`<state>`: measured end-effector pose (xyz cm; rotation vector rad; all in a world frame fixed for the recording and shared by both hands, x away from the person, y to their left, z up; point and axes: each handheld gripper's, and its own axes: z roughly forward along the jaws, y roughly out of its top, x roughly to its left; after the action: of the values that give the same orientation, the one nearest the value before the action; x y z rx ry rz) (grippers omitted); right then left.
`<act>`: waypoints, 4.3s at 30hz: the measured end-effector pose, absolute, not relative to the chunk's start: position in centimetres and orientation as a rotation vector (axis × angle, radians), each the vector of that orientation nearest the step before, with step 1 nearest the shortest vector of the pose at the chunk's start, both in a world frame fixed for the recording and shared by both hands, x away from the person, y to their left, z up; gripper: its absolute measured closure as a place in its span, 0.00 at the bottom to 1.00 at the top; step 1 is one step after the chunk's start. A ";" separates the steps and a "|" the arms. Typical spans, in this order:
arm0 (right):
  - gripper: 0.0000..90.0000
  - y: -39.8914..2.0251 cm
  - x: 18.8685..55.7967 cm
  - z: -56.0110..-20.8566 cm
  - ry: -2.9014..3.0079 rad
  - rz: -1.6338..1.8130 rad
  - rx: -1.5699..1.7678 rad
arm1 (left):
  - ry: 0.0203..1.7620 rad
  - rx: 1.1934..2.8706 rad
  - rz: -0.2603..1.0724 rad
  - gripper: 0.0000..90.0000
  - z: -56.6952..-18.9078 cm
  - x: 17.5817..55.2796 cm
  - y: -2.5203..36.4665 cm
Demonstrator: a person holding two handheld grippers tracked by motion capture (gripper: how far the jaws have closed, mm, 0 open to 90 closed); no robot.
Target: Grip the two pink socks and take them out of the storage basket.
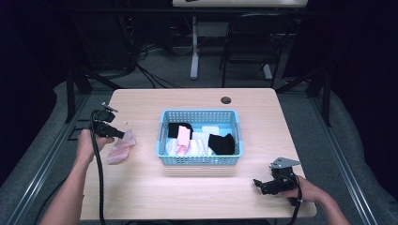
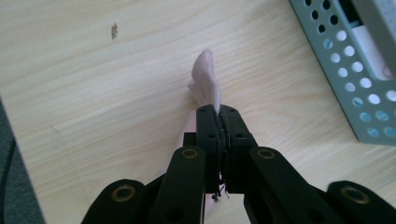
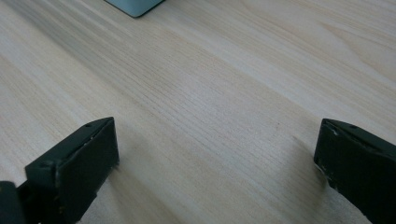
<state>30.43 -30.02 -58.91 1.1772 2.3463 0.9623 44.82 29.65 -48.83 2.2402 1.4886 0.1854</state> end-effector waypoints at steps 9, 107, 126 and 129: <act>0.00 -30.0 30.4 -58.9 2.346 0.962 1.177 | 1.533 2.195 0.171 0.60 -49.2 44.3 30.2; 0.00 -30.0 30.4 -58.9 2.347 0.962 1.177 | 1.161 2.482 0.027 0.93 -51.7 45.8 8.8; 0.00 -30.0 30.4 -58.9 2.346 0.962 1.177 | 1.097 2.379 0.112 0.93 -47.2 45.4 10.8; 0.00 -30.0 30.4 -58.9 2.346 0.962 1.177 | 1.078 2.369 0.117 0.93 -46.5 45.2 10.9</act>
<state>30.43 -30.02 -58.91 1.1774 2.3464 0.9621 45.19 10.93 -46.46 2.3692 1.0781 0.1166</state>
